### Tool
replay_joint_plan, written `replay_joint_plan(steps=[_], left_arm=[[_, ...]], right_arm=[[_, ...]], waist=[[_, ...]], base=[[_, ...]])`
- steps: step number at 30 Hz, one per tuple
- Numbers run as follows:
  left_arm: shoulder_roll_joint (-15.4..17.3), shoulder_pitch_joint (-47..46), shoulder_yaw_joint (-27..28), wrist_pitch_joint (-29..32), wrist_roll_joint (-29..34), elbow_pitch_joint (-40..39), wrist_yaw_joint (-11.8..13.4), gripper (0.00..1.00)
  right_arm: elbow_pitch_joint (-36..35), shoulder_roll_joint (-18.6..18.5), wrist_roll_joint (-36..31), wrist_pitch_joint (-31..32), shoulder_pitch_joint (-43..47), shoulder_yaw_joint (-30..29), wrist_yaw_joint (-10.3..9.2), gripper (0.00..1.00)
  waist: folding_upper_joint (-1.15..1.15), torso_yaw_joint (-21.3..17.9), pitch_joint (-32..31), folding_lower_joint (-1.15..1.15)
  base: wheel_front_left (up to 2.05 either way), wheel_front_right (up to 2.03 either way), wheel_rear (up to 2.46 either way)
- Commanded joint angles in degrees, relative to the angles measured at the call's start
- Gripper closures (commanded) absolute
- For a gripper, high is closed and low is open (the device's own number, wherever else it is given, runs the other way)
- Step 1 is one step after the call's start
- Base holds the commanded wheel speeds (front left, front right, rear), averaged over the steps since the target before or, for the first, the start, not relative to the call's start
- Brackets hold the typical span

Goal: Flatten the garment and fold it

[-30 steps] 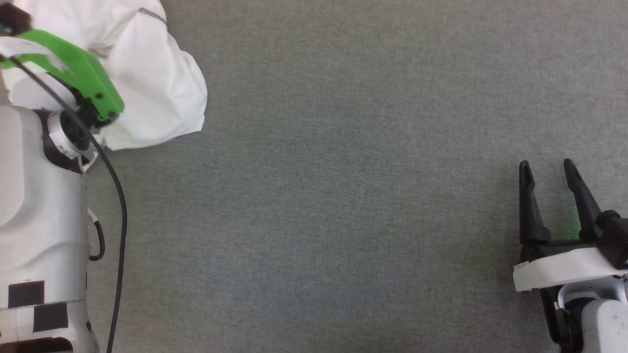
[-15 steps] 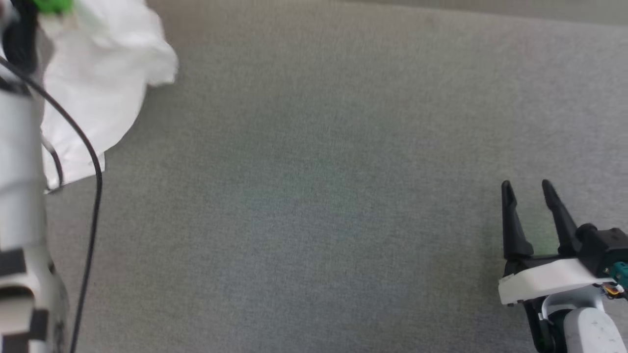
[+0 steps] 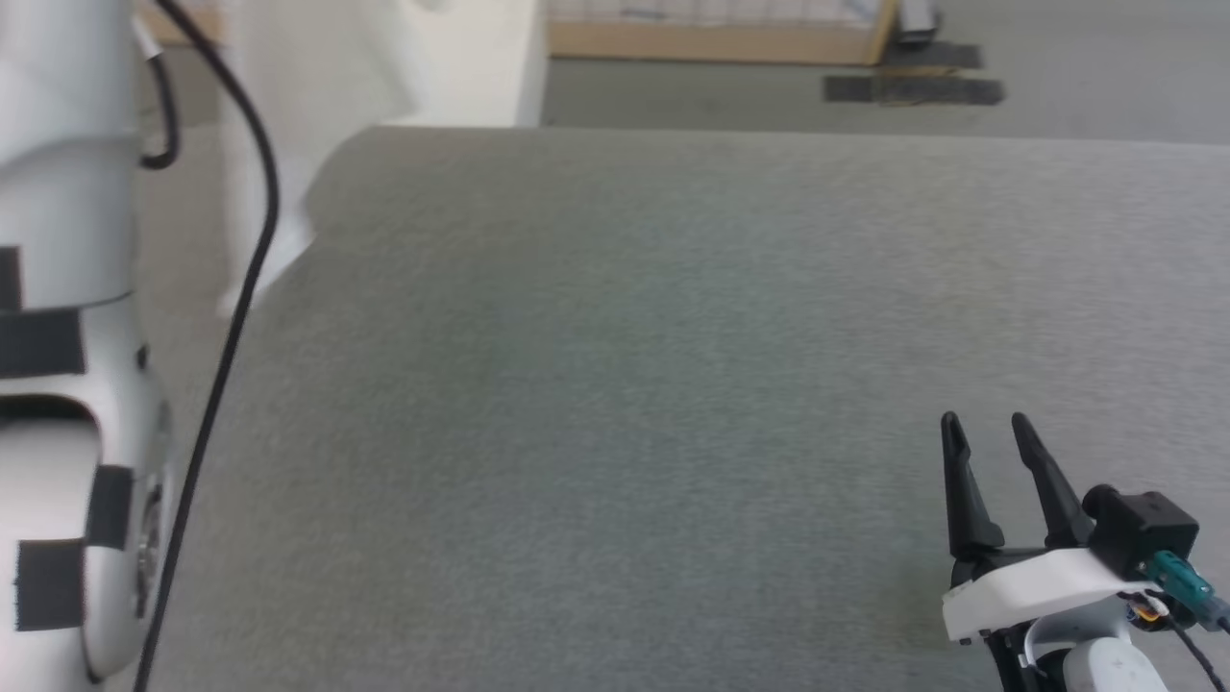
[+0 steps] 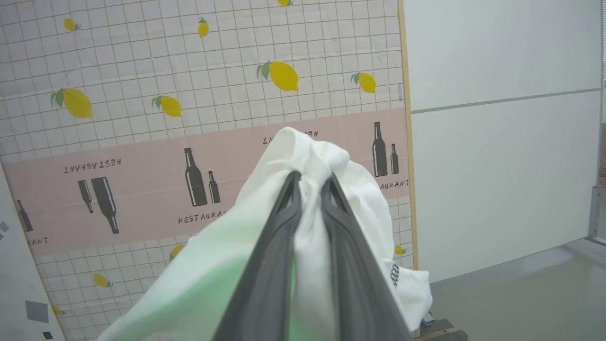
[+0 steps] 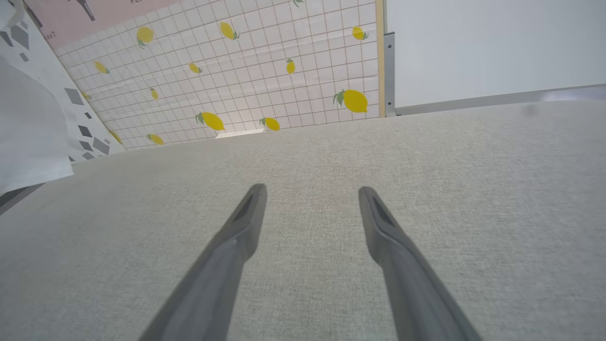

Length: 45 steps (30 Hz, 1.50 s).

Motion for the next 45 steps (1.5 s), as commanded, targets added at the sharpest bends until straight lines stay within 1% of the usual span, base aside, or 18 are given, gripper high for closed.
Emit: replay_joint_plan(steps=[1,5,8,14,18,20,22,23,26,27,29,33,35,37,38,39,41,45], left_arm=[[-1.4,-1.7,-0.4,-0.9,-1.4,0.8,-0.6,1.00],[-4.8,-2.7,-1.1,-1.5,-4.8,3.7,-1.3,1.00],[-7.1,-1.7,-1.6,-1.8,-7.1,5.4,-1.5,1.00],[-9.9,5.6,-5.7,-1.2,-10.3,7.4,-1.8,1.00],[-10.9,14.8,-10.9,-1.2,-13.6,7.5,-1.9,1.00],[-11.1,20.5,-14.6,-1.3,-15.2,7.5,-1.9,1.00],[-11.1,27.0,-19.1,-0.9,-18.5,7.3,-1.9,1.00],[-11.2,30.0,-22.3,-0.4,-18.5,7.7,-1.9,1.00],[-11.2,37.7,-28.6,1.4,-20.4,9.5,-1.5,1.00],[-11.2,40.1,-31.3,2.8,-20.6,10.3,-1.3,1.00],[-11.2,44.1,-34.8,5.2,-22.4,11.3,-1.0,1.00],[-11.2,48.7,-39.9,10.7,-25.5,12.5,0.2,1.00],[-11.2,49.5,-41.1,13.3,-27.2,12.5,1.2,1.00],[-11.2,49.4,-41.3,14.0,-28.3,12.0,2.3,1.00],[-11.2,49.3,-41.1,14.1,-29.1,11.6,2.8,0.67],[-11.2,48.8,-40.7,13.8,-29.6,10.9,3.4,0.00],[-11.2,48.0,-39.2,13.3,-31.3,9.6,4.1,0.00],[-11.1,45.9,-33.9,11.3,-35.6,5.7,4.4,0.00]], right_arm=[[0.6,0.0,0.5,-0.6,0.7,0.1,-0.09,0.00],[1.3,0.0,0.6,-0.9,1.5,-0.3,-0.09,0.00],[1.5,0.0,0.5,-1.0,2.2,-1.0,-0.09,0.00],[1.5,0.0,0.3,-1.2,3.1,-2.2,-0.09,0.00],[1.0,0.0,0.0,-1.2,4.1,-2.5,-0.09,0.00],[1.0,0.0,-0.1,-1.2,4.4,-2.6,-0.09,0.00],[0.9,0.0,-0.1,-1.2,4.6,-2.5,-0.09,0.00],[0.8,0.0,-0.1,-1.2,4.6,-2.6,-0.09,0.00],[0.5,0.0,-0.3,-1.0,4.5,-2.8,-0.09,0.00],[0.3,0.0,-0.4,-0.9,4.5,-2.9,-0.09,0.00],[0.1,0.0,-0.5,-0.8,4.4,-3.0,-0.09,0.00],[-0.1,0.0,-0.4,-0.8,4.6,-3.3,-0.09,0.00],[0.0,0.0,-0.2,-0.7,4.8,-3.1,-0.09,0.00],[0.0,0.0,0.0,-0.7,5.0,-2.8,-0.09,0.00],[0.1,0.0,0.2,-0.7,5.1,-2.7,-0.09,0.00],[0.2,0.0,0.3,-0.7,5.2,-2.7,-0.09,0.00],[0.3,0.0,0.4,-0.8,5.4,-2.7,-0.09,0.00],[0.1,0.0,0.2,-0.8,5.8,-2.9,-0.09,0.00]], waist=[[0.53,-6.1,-5.1,0.00],[0.53,-9.1,-6.3,0.00],[0.53,-10.3,-6.7,0.00],[0.53,-11.4,-7.0,0.00],[0.53,-11.2,-6.9,0.00],[0.53,-11.1,-6.7,0.00],[0.53,-11.3,-6.6,0.00],[0.53,-11.2,-6.4,0.00],[0.53,-11.2,-6.2,0.00],[0.53,-11.1,-6.0,0.00],[0.53,-11.0,-5.9,0.00],[0.53,-10.3,-6.0,0.00],[0.53,-9.8,-5.9,0.00],[0.53,-9.4,-6.1,0.00],[0.53,-9.1,-6.1,0.00],[0.53,-8.7,-6.2,0.00],[0.53,-8.1,-6.4,0.00],[0.53,-6.6,-7.0,0.00]], base=[[0.00,0.00,0.00],[0.00,0.00,0.00],[0.00,0.00,0.00],[0.00,0.00,0.00],[0.00,0.00,0.00],[0.00,0.00,0.00],[0.00,0.00,0.00],[0.00,0.00,0.00],[0.00,0.00,0.00],[0.00,0.00,0.00],[0.00,0.00,0.00],[0.00,0.00,0.00],[0.00,0.00,0.00],[0.00,0.00,0.00],[0.00,0.00,0.00],[0.00,0.00,0.00],[0.00,0.00,0.00],[0.00,0.00,0.00]])
